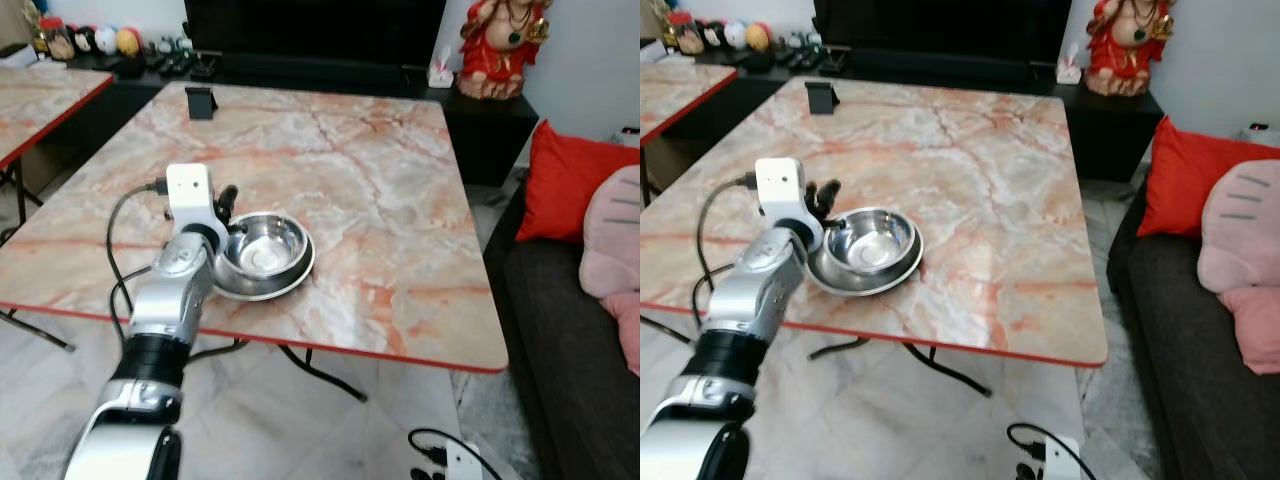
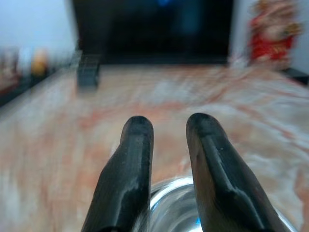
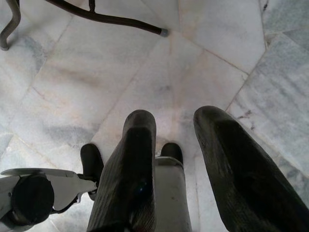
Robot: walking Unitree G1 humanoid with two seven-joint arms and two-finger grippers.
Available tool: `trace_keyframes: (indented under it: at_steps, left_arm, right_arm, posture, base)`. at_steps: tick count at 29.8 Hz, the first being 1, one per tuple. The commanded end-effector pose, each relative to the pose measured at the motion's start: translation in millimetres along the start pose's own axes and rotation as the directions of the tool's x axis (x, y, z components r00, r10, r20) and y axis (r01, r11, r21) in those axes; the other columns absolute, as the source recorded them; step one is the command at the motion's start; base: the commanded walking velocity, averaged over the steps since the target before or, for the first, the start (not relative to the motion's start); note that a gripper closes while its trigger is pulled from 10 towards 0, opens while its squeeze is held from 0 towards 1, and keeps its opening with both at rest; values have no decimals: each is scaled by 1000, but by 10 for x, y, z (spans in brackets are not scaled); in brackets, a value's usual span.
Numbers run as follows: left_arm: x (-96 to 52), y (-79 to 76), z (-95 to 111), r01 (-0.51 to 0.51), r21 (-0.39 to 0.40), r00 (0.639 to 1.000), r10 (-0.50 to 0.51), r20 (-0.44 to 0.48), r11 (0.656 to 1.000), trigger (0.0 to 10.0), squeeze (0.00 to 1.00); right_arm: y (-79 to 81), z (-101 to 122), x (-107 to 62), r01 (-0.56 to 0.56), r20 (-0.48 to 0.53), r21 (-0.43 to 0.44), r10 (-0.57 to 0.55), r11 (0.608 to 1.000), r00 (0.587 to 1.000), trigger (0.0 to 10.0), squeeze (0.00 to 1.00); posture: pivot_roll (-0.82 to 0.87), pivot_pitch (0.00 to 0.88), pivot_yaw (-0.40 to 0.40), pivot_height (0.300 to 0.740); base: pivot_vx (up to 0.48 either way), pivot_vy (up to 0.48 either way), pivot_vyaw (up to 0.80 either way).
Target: Setting the table
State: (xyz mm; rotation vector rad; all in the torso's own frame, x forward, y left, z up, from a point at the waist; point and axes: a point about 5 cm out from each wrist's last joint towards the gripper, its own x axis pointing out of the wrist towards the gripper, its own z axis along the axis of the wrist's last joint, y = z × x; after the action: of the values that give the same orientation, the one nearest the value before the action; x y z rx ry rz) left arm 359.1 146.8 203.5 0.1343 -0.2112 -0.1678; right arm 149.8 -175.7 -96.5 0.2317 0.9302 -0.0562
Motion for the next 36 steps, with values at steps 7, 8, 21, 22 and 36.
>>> trace_keyframes:
  at_steps: [7, 8, 21, 22, 36]
  left_arm:
    - [-244, -199, -184, 97, -14, 994, -96, 50, 995, 10000, 0]
    - [-263, -179, -202, 71, -30, 996, -70, 52, 997, 10000, 0]
    - [-258, -201, -214, 55, -53, 996, -51, 78, 997, 10000, 0]
    - [-258, -201, -214, 55, -53, 996, -51, 78, 997, 10000, 0]
    - [-229, -179, -184, 35, -69, 996, -29, 87, 997, 10000, 0]
  right_arm:
    - [-19, 13, -7, 21, 31, 34, -22, 999, 999, 10000, 0]
    - [-22, 12, -7, 23, 29, 32, -24, 999, 999, 10000, 0]
    - [-20, 13, -6, 32, 32, 40, -34, 999, 999, 10000, 0]
    - [-20, 13, -6, 32, 32, 40, -34, 999, 999, 10000, 0]
    - [-6, 22, -2, 25, 37, 36, -27, 999, 999, 10000, 0]
  posture:
    - [51, 0, -43, 740]
    - [52, 0, -44, 740]
    - [50, 0, -37, 740]
    - [50, 0, -37, 740]
    - [57, 0, -32, 740]
  base:
    - [0, 0, 0]
    - [0, 0, 0]
    - [0, 381, -183]
    - [0, 480, -788]
    - [0, 457, -51]
